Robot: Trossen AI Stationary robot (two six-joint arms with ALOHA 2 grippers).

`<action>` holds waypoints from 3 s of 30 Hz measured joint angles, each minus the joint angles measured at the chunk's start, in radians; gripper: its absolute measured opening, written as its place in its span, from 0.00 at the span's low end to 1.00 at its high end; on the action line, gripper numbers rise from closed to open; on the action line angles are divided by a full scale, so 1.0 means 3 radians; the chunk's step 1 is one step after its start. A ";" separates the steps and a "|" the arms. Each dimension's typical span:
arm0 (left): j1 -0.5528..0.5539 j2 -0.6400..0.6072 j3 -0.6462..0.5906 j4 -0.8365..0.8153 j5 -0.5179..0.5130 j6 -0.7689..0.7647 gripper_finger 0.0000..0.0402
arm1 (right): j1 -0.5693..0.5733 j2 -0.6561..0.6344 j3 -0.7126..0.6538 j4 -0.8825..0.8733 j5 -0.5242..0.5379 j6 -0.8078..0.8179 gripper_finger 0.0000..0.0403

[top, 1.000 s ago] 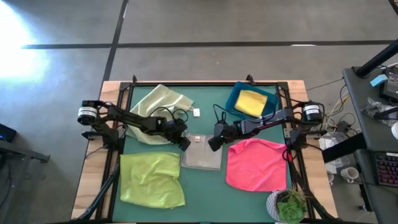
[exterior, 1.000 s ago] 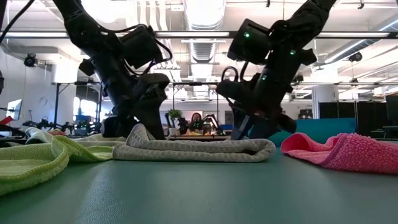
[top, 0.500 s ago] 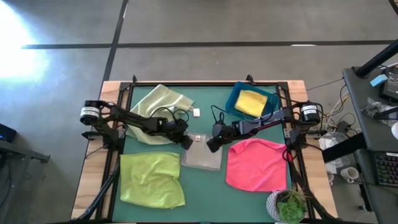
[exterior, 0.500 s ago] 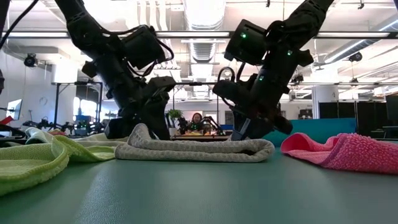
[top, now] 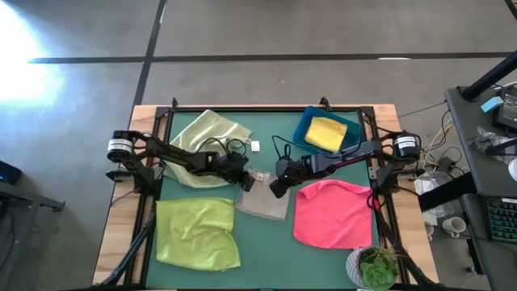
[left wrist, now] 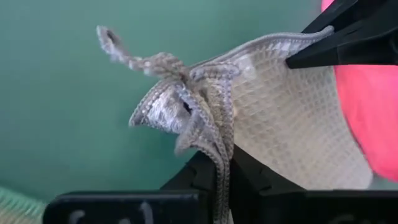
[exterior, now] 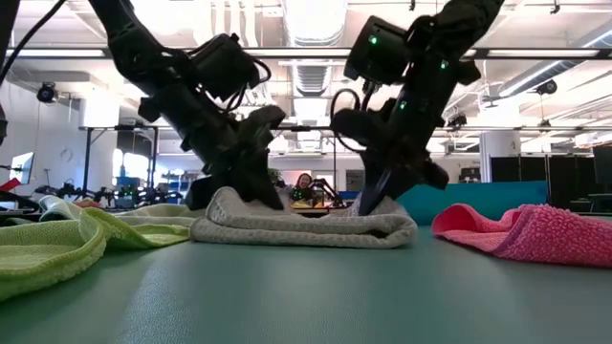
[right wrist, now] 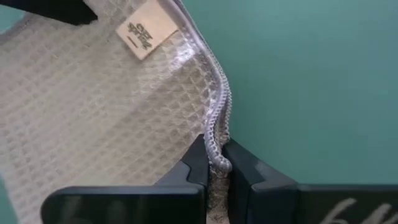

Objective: Fold microfiber towels
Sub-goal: Put the folded gray microfiber cloth into the blue bin

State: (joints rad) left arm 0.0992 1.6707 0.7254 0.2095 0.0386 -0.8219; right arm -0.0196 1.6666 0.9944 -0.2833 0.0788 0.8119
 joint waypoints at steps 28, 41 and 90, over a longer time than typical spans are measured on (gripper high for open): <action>0.0448 -0.0011 0.1299 -0.0004 -0.0299 0.1097 0.00 | -0.0003 -0.1714 0.0001 -0.1335 0.1264 0.0109 0.03; 0.0625 0.0768 0.2400 -0.0035 -0.0322 0.1482 0.00 | -0.0266 -0.2185 0.0001 -0.1626 0.1583 -0.0313 0.03; 0.0871 0.2000 0.3499 0.0086 -0.0084 0.2065 0.00 | -0.1536 -0.1316 0.0619 -0.3491 0.1713 -0.0171 0.03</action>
State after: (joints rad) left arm 0.3605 2.2706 1.7752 0.2352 0.0132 -0.2024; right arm -0.4803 1.2717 1.1800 -1.3306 0.5927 0.7605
